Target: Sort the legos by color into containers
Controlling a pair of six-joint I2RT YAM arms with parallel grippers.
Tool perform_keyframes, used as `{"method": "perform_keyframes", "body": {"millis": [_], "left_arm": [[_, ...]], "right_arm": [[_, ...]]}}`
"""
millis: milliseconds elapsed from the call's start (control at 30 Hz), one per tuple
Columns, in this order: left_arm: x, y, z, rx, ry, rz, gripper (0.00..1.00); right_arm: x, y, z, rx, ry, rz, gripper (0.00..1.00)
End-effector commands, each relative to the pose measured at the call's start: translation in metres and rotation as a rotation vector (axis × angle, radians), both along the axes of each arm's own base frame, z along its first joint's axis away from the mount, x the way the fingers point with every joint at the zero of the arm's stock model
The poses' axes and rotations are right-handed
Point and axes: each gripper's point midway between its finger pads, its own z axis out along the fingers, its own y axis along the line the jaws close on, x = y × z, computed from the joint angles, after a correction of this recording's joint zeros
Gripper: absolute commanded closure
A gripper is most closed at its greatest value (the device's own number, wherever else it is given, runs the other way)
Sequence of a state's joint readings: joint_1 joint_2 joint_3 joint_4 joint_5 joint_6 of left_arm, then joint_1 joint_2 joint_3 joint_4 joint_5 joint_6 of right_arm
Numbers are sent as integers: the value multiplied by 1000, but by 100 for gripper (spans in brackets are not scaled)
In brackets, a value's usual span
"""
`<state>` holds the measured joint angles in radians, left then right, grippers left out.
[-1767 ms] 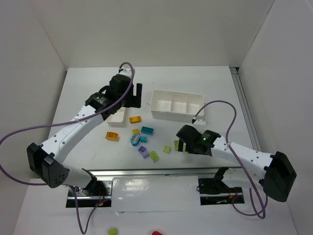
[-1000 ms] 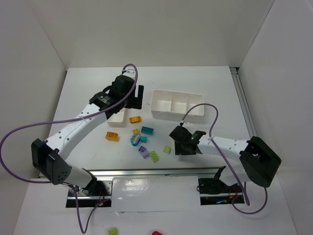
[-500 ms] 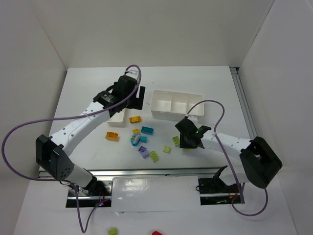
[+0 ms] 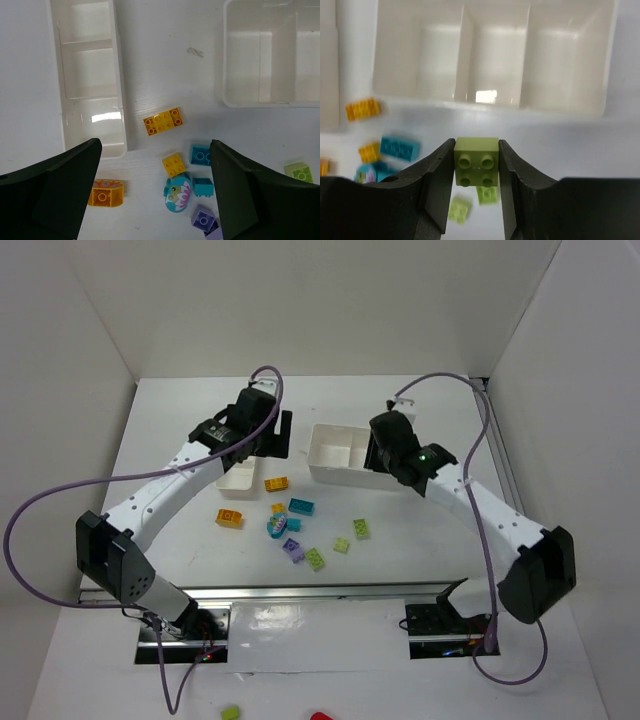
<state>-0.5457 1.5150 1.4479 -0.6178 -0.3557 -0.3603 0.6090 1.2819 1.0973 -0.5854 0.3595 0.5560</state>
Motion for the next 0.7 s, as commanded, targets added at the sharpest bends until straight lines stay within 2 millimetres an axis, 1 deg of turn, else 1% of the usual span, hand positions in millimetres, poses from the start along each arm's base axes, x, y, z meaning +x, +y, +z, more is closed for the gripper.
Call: {"method": "perform_keyframes", "body": {"millis": [0,33,67,100,133,167,200,233,267,300,333,367,400,433,467,500,533,600,633,667], "left_arm": [[0,2,6,-44,12,24,2],[-3,2,6,-51,16,16,2],[-4,2,4,-54,25,23,2],[-7,3,2,-47,37,23,2],[-7,3,2,-47,37,23,2],[-9,5,0,-41,47,24,2],[-9,5,0,-41,48,24,2],[-9,9,-1,-36,56,33,2],[-10,11,-2,-25,61,40,2],[-10,12,-2,-25,61,40,2],[-10,13,-2,-20,58,47,2],[-11,14,-3,-22,66,53,2],[-11,14,-3,-22,66,53,2],[-11,14,-3,-22,66,53,2],[-11,14,-3,-22,66,53,2],[-9,12,-4,-21,67,53,2],[-10,13,-1,-21,67,53,2],[-10,13,-6,-11,84,54,3],[-9,12,-3,-15,77,53,3],[-9,12,-3,-15,77,53,3]], "right_arm": [[62,-8,21,-45,-99,-19,65],[76,-7,5,-78,-71,-9,65],[88,-5,5,-71,-81,-8,65],[104,-7,13,-63,-103,-20,64],[113,-7,9,-58,-100,-24,63],[121,-1,-5,-70,-77,-10,61],[133,-2,1,-60,-99,-23,59],[138,0,1,-67,-100,-18,40],[141,2,-7,-77,-79,-16,26],[140,1,-4,-82,-68,-16,19],[138,4,-4,-85,-72,-20,17],[130,8,9,-78,-98,-12,17],[123,9,11,-76,-101,-3,17],[111,1,-1,-89,-75,-16,17],[97,10,-3,-77,-70,14,19],[81,9,10,-57,-91,23,21],[60,7,-13,-73,-35,41,23],[28,19,-25,-45,7,85,23],[13,19,-22,-26,7,92,23],[-12,20,-46,-50,70,118,20]]}}
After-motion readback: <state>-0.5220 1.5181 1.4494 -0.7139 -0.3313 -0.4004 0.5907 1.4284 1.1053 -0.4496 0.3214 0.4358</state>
